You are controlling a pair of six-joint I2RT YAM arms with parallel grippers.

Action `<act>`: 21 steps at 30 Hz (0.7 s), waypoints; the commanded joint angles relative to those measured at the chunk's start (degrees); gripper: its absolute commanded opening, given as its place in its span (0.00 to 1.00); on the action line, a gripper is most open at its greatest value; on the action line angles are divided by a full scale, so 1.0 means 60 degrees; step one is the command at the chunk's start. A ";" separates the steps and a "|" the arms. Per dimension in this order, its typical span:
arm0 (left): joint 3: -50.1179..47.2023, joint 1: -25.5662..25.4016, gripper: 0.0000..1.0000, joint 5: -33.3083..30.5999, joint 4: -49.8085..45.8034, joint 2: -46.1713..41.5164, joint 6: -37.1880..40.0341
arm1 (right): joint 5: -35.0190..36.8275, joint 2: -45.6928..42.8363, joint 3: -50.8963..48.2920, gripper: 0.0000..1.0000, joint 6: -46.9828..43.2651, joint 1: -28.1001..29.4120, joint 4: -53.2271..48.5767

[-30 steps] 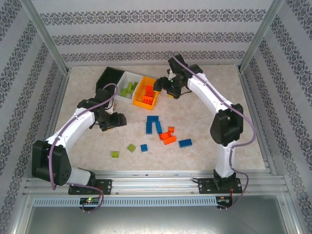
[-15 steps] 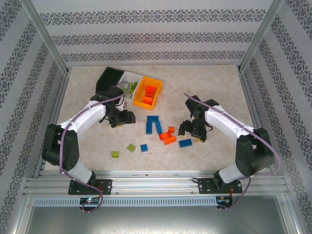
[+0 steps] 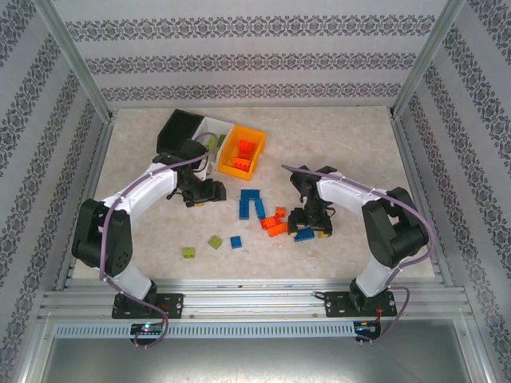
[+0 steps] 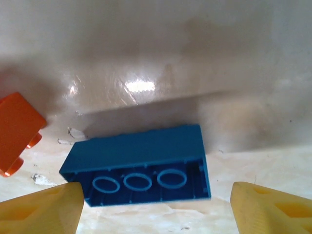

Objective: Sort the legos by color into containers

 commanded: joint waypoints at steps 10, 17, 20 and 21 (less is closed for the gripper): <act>0.0030 -0.0063 0.70 0.0028 -0.0120 -0.0128 0.0173 | 0.0521 0.1055 0.0637 0.77 -0.0324 0.0410 0.0053; -0.0004 -0.0077 0.70 0.0031 -0.0088 -0.0085 0.0194 | 0.0535 0.1042 0.0730 0.58 -0.0197 0.0542 0.0167; 0.0048 -0.0063 0.70 0.0042 -0.0096 -0.0055 0.0193 | 0.0591 0.0998 0.0817 0.48 -0.0179 0.0588 0.0139; 0.0062 -0.0068 0.71 0.0050 -0.0093 -0.0041 0.0186 | 0.0598 0.0975 0.0833 0.45 -0.0182 0.0589 0.0117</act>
